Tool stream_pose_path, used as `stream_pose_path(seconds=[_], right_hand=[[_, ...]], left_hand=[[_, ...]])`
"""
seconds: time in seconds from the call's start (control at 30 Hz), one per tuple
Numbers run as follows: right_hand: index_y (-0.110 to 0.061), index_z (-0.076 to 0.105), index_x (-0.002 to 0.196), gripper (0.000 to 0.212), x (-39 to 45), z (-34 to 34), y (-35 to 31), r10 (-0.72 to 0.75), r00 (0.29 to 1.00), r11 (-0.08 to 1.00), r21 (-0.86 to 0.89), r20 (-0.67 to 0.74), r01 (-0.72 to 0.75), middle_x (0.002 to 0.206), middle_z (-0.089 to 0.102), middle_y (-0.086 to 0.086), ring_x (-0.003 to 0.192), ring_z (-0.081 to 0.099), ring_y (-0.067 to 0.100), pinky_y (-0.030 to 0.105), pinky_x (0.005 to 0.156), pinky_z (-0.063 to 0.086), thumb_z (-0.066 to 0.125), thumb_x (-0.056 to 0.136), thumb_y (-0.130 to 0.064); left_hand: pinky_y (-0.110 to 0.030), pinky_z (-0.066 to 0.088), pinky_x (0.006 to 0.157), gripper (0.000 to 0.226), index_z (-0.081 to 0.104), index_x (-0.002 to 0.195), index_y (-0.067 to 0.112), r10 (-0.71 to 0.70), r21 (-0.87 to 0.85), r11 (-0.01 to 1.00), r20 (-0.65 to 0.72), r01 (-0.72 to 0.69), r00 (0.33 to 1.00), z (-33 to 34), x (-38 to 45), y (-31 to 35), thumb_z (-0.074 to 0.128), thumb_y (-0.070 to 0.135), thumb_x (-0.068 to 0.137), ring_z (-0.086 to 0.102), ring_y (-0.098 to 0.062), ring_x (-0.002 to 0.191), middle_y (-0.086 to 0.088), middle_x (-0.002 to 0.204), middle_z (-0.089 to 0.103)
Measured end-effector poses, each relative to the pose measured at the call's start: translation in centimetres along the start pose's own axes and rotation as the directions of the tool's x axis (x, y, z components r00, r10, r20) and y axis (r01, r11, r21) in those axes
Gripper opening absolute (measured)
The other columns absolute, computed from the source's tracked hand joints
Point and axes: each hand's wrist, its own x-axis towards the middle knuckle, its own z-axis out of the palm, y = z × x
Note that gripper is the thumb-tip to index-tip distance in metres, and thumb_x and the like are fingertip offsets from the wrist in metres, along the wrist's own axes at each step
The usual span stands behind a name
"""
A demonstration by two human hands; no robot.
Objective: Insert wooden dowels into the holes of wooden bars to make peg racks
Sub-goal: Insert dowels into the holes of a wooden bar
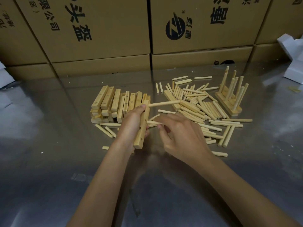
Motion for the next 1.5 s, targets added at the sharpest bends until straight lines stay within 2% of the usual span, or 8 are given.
stream_pose_path(seconds=[0.33,0.5,0.57,0.63,0.77,1.03,1.23,1.5], right_hand=[[-0.017,0.07,0.108,0.018,0.3,0.2,0.5,-0.057,0.998,0.984,0.166,-0.039,0.063,0.089,0.06,-0.007,0.086,0.054,0.011,0.029,0.075,0.046,0.064,0.091,-0.014],[-0.013,0.072,0.097,0.01,0.3,0.3,1.2,-0.044,0.995,0.975,0.212,-0.088,0.062,0.082,0.062,-0.007,0.079,0.053,0.012,0.027,0.07,0.044,0.068,0.088,-0.009],[-0.014,0.073,0.093,0.01,0.3,0.3,1.4,-0.04,0.994,0.974,0.217,-0.098,0.061,0.078,0.056,-0.014,0.074,0.047,0.005,0.016,0.067,0.037,0.069,0.087,-0.007],[-0.014,0.074,0.091,0.012,0.3,0.4,1.4,-0.028,0.994,0.968,0.244,-0.11,0.054,0.076,0.057,-0.015,0.072,0.045,-0.001,0.007,0.068,0.034,0.069,0.086,-0.005],[-0.015,0.075,0.09,0.013,0.3,0.6,1.3,0.002,0.992,0.952,0.303,-0.123,0.036,0.078,0.068,-0.009,0.072,0.052,0.002,0.006,0.067,0.036,0.068,0.086,-0.004],[-0.018,0.074,0.099,0.011,0.7,0.2,1.3,0.027,0.991,0.956,0.293,-0.128,0.012,0.087,0.069,-0.007,0.081,0.051,0.004,0.022,0.073,0.041,0.07,0.089,-0.018],[-0.02,0.068,0.103,0.013,1.2,-0.6,2.6,0.198,0.904,0.958,0.268,-0.379,-0.098,0.096,0.064,-0.013,0.091,0.053,0.009,0.028,0.081,0.043,0.061,0.092,-0.018],[-0.024,0.058,0.129,0.032,0.8,0.4,2.0,0.085,0.986,0.955,0.293,-0.145,-0.04,0.108,0.061,-0.016,0.103,0.052,0.002,0.021,0.088,0.043,0.055,0.098,-0.031]], left_hand=[[-0.023,0.042,0.045,0.03,0.068,0.112,0.018,0.034,0.044,0.998,0.001,-0.034,0.999,0.7,-0.2,-0.4,0.055,0.041,0.099,0.055,-0.013,0.054,0.003,0.065,0.059],[-0.042,0.054,0.093,0.037,0.063,0.131,0.024,0.112,0.094,0.99,-0.024,-0.11,0.993,1.5,-1.0,-0.9,0.053,0.042,0.1,0.062,-0.026,0.118,-0.008,0.133,0.063],[-0.041,0.053,0.094,0.037,0.064,0.132,0.026,0.141,0.13,0.982,-0.019,-0.137,0.99,1.8,-1.4,-0.9,0.052,0.041,0.101,0.055,-0.028,0.129,-0.009,0.138,0.061],[-0.033,0.054,0.078,0.035,0.064,0.131,0.026,0.149,0.132,0.98,-0.008,-0.146,0.989,2.1,-1.7,-0.9,0.05,0.041,0.102,0.055,-0.029,0.129,-0.01,0.138,0.06],[-0.045,0.044,0.109,0.034,0.062,0.132,0.027,0.174,0.144,0.975,-0.041,-0.167,0.984,2.3,-1.8,-0.9,0.051,0.039,0.102,0.056,-0.023,0.128,-0.001,0.135,0.063],[-0.048,0.037,0.114,0.039,0.057,0.139,0.029,0.182,0.161,0.971,-0.029,-0.175,0.983,2.2,-1.7,0.0,0.05,0.04,0.102,0.052,-0.021,0.132,0.004,0.142,0.057],[-0.05,0.044,0.108,0.036,0.056,0.136,0.028,0.168,0.093,0.984,-0.237,-0.149,0.957,-0.8,-0.8,1.0,0.046,0.04,0.104,0.054,-0.026,0.126,0.001,0.135,0.058],[-0.05,0.047,0.105,0.038,0.065,0.127,0.025,0.118,0.08,0.991,-0.226,-0.102,0.967,-1.5,-0.9,1.2,0.054,0.046,0.098,0.056,-0.031,0.127,-0.008,0.133,0.063]])
